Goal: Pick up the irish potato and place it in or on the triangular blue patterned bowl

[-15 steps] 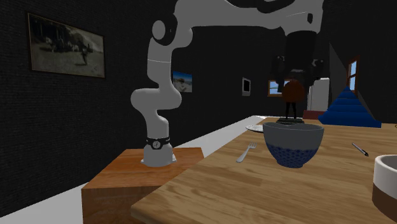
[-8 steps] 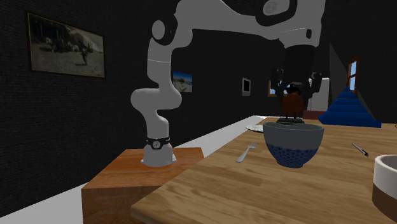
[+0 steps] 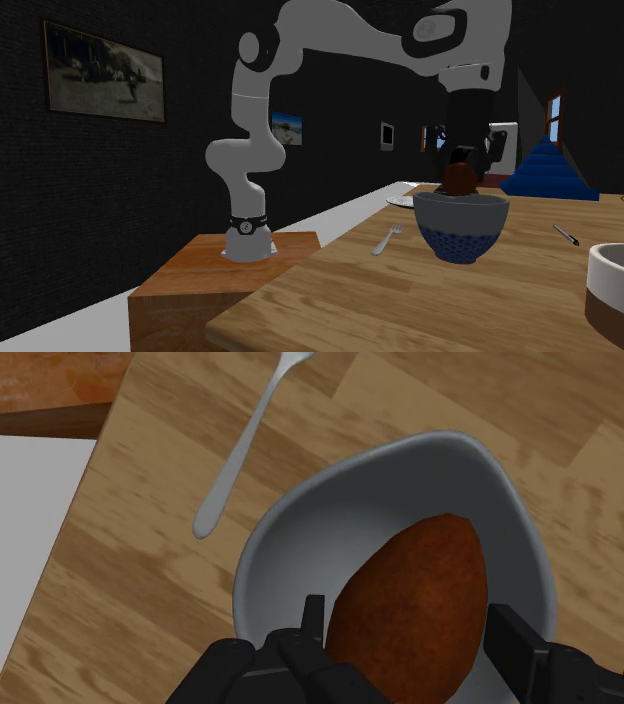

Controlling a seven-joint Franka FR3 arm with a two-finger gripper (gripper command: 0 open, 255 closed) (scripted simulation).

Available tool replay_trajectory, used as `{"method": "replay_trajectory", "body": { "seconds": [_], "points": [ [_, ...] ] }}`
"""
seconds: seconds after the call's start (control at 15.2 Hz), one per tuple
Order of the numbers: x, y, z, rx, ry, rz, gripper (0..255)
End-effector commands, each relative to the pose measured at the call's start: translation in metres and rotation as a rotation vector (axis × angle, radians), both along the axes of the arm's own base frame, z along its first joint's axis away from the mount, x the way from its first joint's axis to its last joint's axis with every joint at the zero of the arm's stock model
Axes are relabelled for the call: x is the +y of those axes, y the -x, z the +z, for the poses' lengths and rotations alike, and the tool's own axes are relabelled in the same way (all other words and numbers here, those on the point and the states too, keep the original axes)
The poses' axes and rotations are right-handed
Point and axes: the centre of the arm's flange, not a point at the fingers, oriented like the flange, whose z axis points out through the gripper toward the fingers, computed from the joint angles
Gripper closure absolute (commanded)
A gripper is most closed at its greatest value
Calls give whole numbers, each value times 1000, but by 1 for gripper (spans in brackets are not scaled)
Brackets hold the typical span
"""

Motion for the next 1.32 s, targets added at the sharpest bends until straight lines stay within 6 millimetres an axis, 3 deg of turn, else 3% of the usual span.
{"method": "replay_trajectory", "body": {
  "seconds": [0.0,0.26,0.33,0.66,0.92,1.25],
  "points": [
    [0,0,-1,0,0,0,255],
    [0,0,-1,0,0,0,255],
    [0,0,-1,0,0,0,0],
    [0,0,-1,0,0,0,0],
    [4,-2,49,0,0,0,0],
    [4,-2,49,0,0,0,0]
  ]
}}
